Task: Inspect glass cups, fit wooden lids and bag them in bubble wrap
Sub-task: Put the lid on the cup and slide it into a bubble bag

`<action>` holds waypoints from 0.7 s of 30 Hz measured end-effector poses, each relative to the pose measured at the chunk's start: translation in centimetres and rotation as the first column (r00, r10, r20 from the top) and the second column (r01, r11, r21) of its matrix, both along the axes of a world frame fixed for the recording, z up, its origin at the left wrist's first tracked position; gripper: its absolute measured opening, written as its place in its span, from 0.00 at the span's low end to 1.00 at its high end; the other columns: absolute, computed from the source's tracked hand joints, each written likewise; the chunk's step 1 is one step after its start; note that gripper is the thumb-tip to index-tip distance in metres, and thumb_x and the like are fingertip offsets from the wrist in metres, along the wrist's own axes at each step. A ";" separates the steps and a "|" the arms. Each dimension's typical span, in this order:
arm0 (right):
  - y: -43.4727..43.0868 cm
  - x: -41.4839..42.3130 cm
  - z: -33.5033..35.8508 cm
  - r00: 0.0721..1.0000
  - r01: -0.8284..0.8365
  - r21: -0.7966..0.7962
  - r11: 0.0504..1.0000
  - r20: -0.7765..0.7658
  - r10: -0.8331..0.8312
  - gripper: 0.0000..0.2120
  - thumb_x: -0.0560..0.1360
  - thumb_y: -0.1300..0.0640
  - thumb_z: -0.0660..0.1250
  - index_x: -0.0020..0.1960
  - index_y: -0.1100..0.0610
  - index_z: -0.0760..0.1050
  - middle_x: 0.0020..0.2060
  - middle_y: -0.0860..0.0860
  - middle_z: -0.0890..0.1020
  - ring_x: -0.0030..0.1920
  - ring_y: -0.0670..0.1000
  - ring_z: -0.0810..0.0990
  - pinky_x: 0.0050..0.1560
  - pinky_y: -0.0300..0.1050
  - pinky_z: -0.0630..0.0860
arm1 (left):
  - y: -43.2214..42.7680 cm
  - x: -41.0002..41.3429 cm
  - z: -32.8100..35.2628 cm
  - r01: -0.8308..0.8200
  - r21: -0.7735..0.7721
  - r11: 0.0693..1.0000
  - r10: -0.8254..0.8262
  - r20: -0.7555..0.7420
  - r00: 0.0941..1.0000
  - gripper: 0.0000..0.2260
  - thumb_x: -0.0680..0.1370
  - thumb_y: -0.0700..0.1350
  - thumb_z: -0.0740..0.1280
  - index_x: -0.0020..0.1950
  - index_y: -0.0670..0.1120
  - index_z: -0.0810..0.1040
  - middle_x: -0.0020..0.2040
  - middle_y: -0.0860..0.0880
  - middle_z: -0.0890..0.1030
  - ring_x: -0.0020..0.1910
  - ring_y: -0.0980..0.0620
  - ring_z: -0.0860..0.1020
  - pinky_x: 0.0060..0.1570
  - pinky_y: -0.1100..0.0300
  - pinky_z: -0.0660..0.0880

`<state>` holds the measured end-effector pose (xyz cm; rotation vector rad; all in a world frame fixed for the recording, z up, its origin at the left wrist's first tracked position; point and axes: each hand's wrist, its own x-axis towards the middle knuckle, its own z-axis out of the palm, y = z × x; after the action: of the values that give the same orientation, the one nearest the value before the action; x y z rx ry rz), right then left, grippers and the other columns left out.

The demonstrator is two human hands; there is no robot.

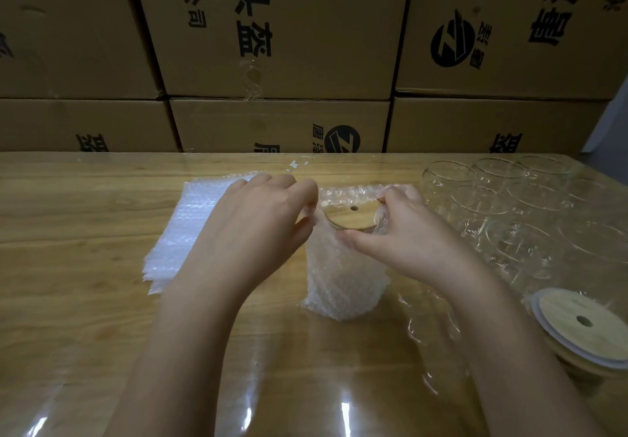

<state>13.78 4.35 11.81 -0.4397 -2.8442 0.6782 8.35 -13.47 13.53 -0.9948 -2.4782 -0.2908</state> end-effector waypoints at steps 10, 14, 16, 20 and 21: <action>0.4 1.6 1.7 0.955 0.024 0.014 1.000 -0.295 -0.019 0.15 0.81 0.54 0.53 0.63 0.43 0.72 0.60 0.46 0.70 0.47 0.50 0.74 0.41 0.47 0.72 | 0.1 0.2 -0.3 0.111 0.060 0.992 -0.117 0.108 0.987 0.19 0.79 0.46 0.61 0.68 0.60 0.66 0.61 0.54 0.70 0.41 0.50 0.79 0.36 0.51 0.77; 0.6 1.9 2.0 0.963 0.065 0.103 0.993 -0.266 -0.035 0.23 0.76 0.68 0.55 0.58 0.42 0.74 0.65 0.46 0.67 0.52 0.52 0.74 0.33 0.43 0.65 | 0.7 -0.2 -0.6 0.069 -0.010 0.998 -0.068 0.091 0.994 0.23 0.78 0.40 0.62 0.67 0.62 0.68 0.71 0.53 0.63 0.35 0.49 0.77 0.31 0.56 0.73; 0.6 2.2 2.2 0.978 0.095 0.153 0.984 -0.198 -0.064 0.25 0.72 0.71 0.56 0.53 0.43 0.75 0.68 0.47 0.65 0.59 0.54 0.72 0.37 0.44 0.68 | 0.6 -0.3 -0.8 0.031 -0.034 0.999 -0.029 0.058 0.998 0.13 0.80 0.45 0.61 0.61 0.58 0.75 0.71 0.53 0.66 0.38 0.48 0.79 0.33 0.56 0.74; 1.1 2.7 2.4 0.987 0.095 0.213 0.972 -0.148 -0.064 0.15 0.76 0.64 0.60 0.48 0.43 0.75 0.66 0.47 0.68 0.48 0.50 0.73 0.36 0.44 0.68 | 0.1 -0.9 -0.9 -0.037 0.076 0.996 0.037 -0.002 0.999 0.12 0.80 0.56 0.60 0.53 0.52 0.79 0.56 0.56 0.77 0.41 0.51 0.79 0.32 0.60 0.70; 1.3 2.7 2.4 0.983 0.097 0.216 0.972 -0.174 -0.059 0.11 0.77 0.60 0.61 0.47 0.43 0.74 0.63 0.46 0.70 0.43 0.48 0.71 0.33 0.42 0.66 | 0.1 -1.0 -0.9 -0.030 0.113 0.993 0.029 0.013 1.000 0.12 0.79 0.56 0.60 0.51 0.52 0.79 0.52 0.56 0.78 0.42 0.52 0.79 0.33 0.59 0.72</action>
<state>16.48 5.64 14.26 -0.4335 -2.6876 0.3558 7.37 -13.42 12.62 -0.9117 -2.4541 -0.4231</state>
